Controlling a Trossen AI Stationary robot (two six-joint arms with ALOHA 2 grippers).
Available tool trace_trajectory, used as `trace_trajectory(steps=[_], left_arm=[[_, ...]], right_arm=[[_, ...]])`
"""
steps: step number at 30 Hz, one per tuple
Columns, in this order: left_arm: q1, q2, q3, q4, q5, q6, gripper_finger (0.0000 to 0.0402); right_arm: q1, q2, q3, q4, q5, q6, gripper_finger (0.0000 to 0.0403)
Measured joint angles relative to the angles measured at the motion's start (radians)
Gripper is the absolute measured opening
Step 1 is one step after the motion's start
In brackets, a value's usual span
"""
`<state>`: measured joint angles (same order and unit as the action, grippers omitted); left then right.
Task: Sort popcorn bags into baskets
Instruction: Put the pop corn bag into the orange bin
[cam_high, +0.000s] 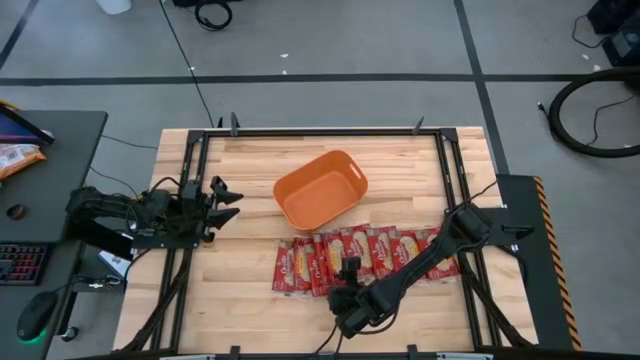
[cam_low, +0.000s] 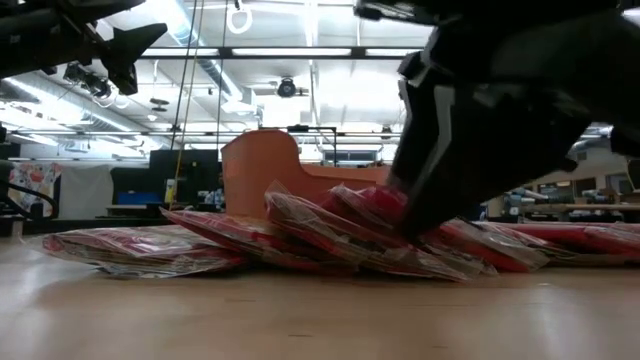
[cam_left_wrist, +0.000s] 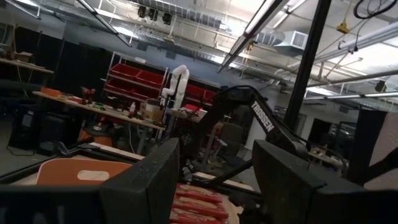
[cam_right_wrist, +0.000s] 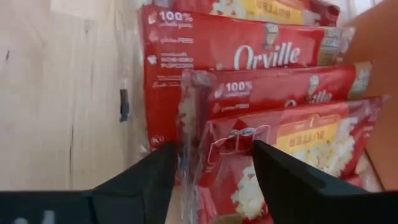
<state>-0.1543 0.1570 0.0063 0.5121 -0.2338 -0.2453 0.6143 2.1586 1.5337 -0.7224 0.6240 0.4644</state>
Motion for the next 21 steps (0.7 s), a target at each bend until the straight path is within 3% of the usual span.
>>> trace_trajectory(steps=[3, 10, 14, 21], left_arm=[[0.0, 0.0, 0.0, 0.0, 0.0, -0.005, 0.0205], [0.0, 0.0, 0.0, -0.001, 0.001, -0.005, 0.0205], [0.0, 0.0, 0.0, -0.002, 0.001, -0.005, 0.0205], [0.0, 0.0, 0.0, -0.001, 0.0, -0.004, 0.0205]], right_arm=[[-0.009, 0.0, 0.0, -0.023, -0.023, 0.012, 0.0166], [-0.012, -0.005, 0.0, -0.045, -0.052, 0.002, 0.0021], [-0.014, -0.013, 0.032, -0.078, -0.118, -0.03, 0.0019], [-0.012, -0.019, 0.243, -0.351, -0.126, -0.041, 0.0007]])
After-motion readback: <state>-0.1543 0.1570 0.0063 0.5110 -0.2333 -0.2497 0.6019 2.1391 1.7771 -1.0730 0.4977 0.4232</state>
